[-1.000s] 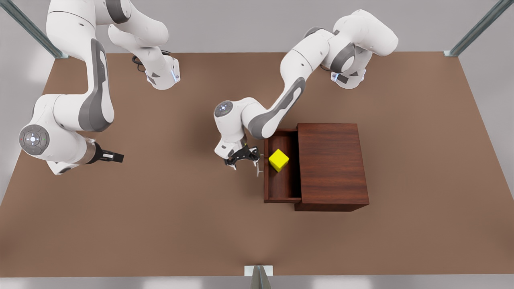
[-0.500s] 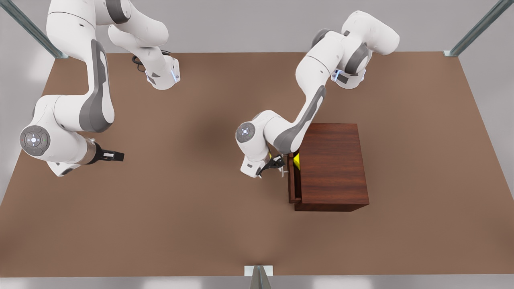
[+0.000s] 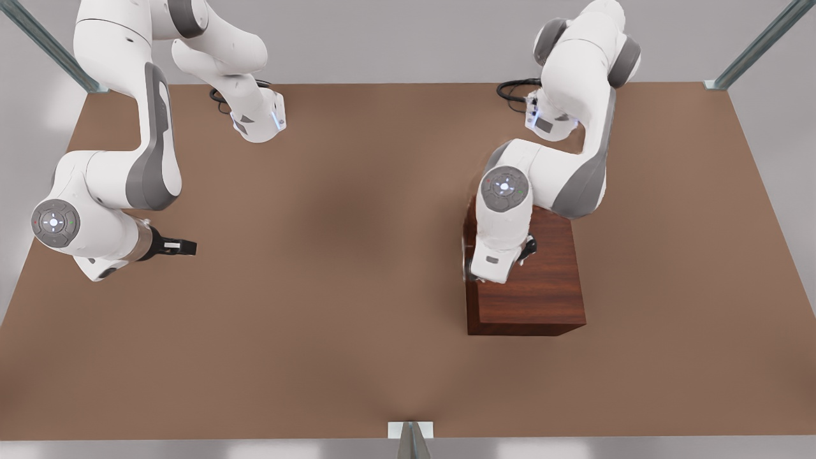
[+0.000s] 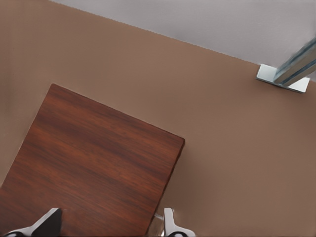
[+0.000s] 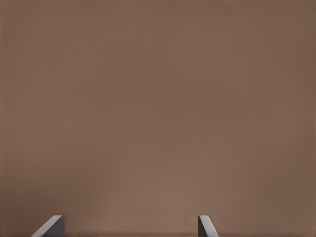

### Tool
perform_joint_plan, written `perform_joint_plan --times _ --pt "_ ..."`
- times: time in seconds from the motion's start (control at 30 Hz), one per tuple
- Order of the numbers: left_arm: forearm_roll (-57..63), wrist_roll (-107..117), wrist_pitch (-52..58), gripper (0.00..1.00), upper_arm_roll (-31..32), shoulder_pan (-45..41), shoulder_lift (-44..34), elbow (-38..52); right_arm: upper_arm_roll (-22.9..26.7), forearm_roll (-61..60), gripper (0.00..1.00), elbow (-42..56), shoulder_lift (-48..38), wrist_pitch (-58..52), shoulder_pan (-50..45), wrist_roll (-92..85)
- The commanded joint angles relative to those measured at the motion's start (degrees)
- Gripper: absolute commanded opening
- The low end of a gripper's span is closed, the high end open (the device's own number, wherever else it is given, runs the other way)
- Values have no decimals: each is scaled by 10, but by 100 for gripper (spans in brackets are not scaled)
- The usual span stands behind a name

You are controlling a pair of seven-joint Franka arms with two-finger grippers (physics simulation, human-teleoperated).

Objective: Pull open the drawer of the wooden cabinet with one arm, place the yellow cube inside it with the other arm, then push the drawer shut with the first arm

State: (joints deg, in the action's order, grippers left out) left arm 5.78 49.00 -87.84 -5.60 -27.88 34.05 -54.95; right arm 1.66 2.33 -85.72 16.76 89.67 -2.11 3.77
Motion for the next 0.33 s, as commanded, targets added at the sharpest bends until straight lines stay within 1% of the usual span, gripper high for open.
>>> perform_joint_plan --times 0.0,0.03,0.07,0.1,0.2,0.3 --pt "-109 -432 157 100 -1 106 -30 -2 0 0 100 0 -1 0 0 -15" --pt "-148 -465 95 100 0 154 -70 -84 0 0 100 0 -1 0 0 -15" --pt "-128 -464 -70 100 1 150 -195 -300 0 0 100 0 -1 0 0 -15" --pt "-125 -463 -119 100 0 150 -233 -364 0 0 100 0 -1 0 0 -15" --pt "-124 -461 -116 100 0 150 -196 -295 0 1 100 0 -1 0 0 -15" --pt "-124 -453 -116 100 0 149 -192 -295 0 1 100 0 -1 0 0 -15"
